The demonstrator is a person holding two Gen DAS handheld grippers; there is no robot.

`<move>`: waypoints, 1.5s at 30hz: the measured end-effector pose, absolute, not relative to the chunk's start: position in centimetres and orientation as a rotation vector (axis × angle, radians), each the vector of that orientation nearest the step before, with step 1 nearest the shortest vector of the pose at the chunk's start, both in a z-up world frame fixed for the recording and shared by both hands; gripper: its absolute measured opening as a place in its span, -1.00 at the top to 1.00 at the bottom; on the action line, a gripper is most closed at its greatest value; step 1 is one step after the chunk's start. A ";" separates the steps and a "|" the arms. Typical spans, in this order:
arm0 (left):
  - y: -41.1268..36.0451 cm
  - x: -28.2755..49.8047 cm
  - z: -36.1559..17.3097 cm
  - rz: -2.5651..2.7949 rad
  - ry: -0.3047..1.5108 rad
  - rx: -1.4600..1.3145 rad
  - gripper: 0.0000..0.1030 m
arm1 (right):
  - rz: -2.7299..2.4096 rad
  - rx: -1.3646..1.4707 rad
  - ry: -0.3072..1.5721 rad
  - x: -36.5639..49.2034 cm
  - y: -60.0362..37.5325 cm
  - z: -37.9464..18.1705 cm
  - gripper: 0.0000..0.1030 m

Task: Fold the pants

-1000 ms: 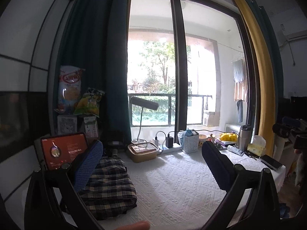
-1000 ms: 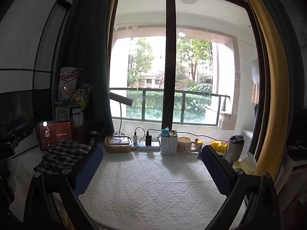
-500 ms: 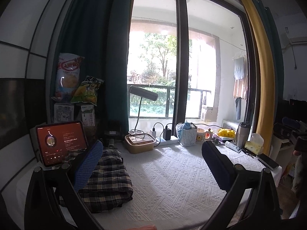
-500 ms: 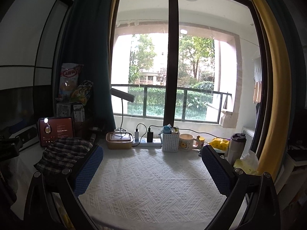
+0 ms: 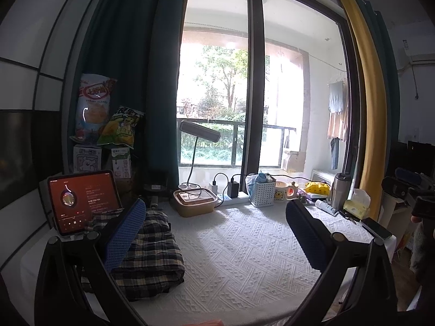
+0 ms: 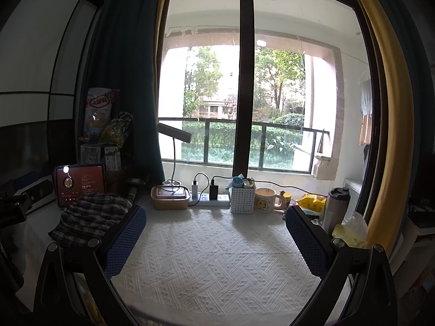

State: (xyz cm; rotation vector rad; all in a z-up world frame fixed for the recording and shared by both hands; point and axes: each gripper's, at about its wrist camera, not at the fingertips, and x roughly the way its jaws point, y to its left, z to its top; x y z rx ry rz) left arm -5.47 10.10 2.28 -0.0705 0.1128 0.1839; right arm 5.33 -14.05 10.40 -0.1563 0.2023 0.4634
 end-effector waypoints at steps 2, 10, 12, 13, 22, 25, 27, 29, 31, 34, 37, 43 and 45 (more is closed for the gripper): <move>10.1 -5.4 2.3 0.183 0.114 -0.070 -0.98 | 0.464 -0.158 0.202 5.3 -14.0 10.3 -1.00; 10.1 -5.6 2.5 0.181 0.101 -0.084 -0.97 | 0.464 -0.158 0.204 5.3 -14.0 10.4 -1.00; 10.1 -5.7 2.5 0.180 0.102 -0.084 -0.97 | 0.464 -0.158 0.203 5.3 -14.0 10.4 -1.00; 10.0 -5.6 2.5 0.180 0.103 -0.083 -0.97 | 0.464 -0.157 0.203 5.3 -14.0 10.4 -1.00; 10.0 -5.7 2.5 0.180 0.098 -0.087 -0.98 | 0.464 -0.157 0.204 5.4 -14.1 10.3 -1.00; 10.0 -5.7 2.6 0.180 0.099 -0.086 -0.98 | 0.463 -0.158 0.203 5.3 -14.1 10.3 -1.00; 10.1 -5.7 2.6 0.177 0.102 -0.085 -0.97 | 0.463 -0.157 0.203 5.3 -14.2 10.3 -1.00; 10.1 -5.5 2.5 0.174 0.105 -0.085 -0.98 | 0.462 -0.158 0.203 5.3 -14.1 10.3 -1.00; 10.1 -5.5 2.5 0.173 0.106 -0.083 -0.98 | 0.463 -0.158 0.205 5.4 -14.2 10.3 -1.00; 10.1 -5.5 2.5 0.173 0.105 -0.083 -0.98 | 0.463 -0.157 0.205 5.4 -14.2 10.3 -1.00; 10.1 -5.5 2.5 0.172 0.105 -0.083 -0.98 | 0.463 -0.158 0.204 5.4 -14.2 10.3 -1.00; 10.1 -5.5 2.6 0.170 0.105 -0.081 -0.97 | 0.464 -0.158 0.205 5.5 -14.2 10.3 -1.00; 10.1 -5.5 2.6 0.171 0.105 -0.081 -0.98 | 0.464 -0.158 0.205 5.5 -14.2 10.3 -1.00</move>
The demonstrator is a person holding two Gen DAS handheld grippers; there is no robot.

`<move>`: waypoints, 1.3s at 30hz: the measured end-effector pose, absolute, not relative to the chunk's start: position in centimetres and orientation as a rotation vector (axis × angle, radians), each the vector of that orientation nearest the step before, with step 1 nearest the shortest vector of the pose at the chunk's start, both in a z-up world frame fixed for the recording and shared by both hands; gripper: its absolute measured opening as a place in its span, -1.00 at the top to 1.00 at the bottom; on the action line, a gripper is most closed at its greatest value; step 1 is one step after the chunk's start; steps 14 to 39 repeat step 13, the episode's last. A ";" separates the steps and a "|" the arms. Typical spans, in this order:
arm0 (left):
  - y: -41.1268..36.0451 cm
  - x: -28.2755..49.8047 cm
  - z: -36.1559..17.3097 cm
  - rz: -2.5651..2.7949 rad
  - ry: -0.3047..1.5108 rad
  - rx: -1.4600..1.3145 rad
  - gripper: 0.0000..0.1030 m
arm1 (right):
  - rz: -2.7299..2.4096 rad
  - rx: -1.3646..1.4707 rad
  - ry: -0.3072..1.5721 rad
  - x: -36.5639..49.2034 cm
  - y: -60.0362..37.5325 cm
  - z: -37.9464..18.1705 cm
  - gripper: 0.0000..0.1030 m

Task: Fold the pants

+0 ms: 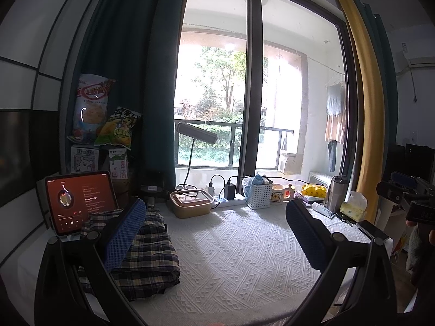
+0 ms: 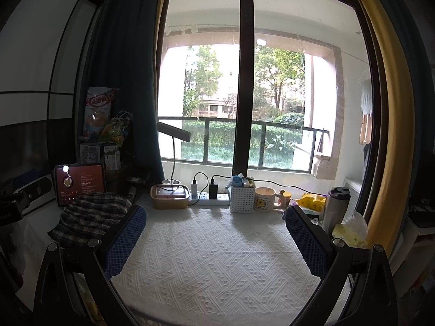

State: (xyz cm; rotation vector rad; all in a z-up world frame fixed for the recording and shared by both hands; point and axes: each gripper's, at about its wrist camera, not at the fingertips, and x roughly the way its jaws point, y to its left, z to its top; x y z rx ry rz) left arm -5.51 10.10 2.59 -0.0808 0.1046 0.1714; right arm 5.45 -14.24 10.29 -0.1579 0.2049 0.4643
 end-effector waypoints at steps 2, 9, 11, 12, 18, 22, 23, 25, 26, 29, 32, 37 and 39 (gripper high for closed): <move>10.1 -5.5 2.6 0.172 0.105 -0.081 -0.98 | 0.464 -0.158 0.205 5.5 -14.2 10.3 -1.00; 10.2 -5.5 2.6 0.170 0.100 -0.081 -0.98 | 0.461 -0.156 0.204 5.4 -14.2 10.3 -1.00; 10.1 -5.6 2.6 0.168 0.097 -0.077 -0.98 | 0.463 -0.154 0.206 5.5 -14.2 10.3 -1.00; 10.0 -5.6 2.5 0.168 0.092 -0.074 -0.98 | 0.463 -0.154 0.205 5.5 -14.2 10.3 -1.00; 10.0 -5.7 2.5 0.171 0.085 -0.074 -0.98 | 0.462 -0.156 0.205 5.5 -14.2 10.3 -1.00; 10.0 -5.7 2.5 0.171 0.085 -0.074 -0.98 | 0.462 -0.156 0.205 5.5 -14.2 10.3 -1.00; 10.0 -5.7 2.5 0.171 0.085 -0.074 -0.98 | 0.462 -0.156 0.205 5.5 -14.2 10.3 -1.00; 10.0 -5.7 2.5 0.171 0.085 -0.074 -0.98 | 0.462 -0.156 0.205 5.5 -14.2 10.3 -1.00; 10.0 -5.7 2.5 0.171 0.085 -0.074 -0.98 | 0.462 -0.156 0.205 5.5 -14.2 10.3 -1.00; 10.0 -5.7 2.5 0.171 0.085 -0.074 -0.98 | 0.462 -0.156 0.205 5.5 -14.2 10.3 -1.00; 10.0 -5.7 2.5 0.171 0.085 -0.074 -0.98 | 0.462 -0.156 0.205 5.5 -14.2 10.3 -1.00; 10.0 -5.7 2.5 0.171 0.085 -0.074 -0.98 | 0.462 -0.156 0.205 5.5 -14.2 10.3 -1.00; 10.0 -5.7 2.5 0.171 0.085 -0.074 -0.98 | 0.462 -0.156 0.205 5.5 -14.2 10.3 -1.00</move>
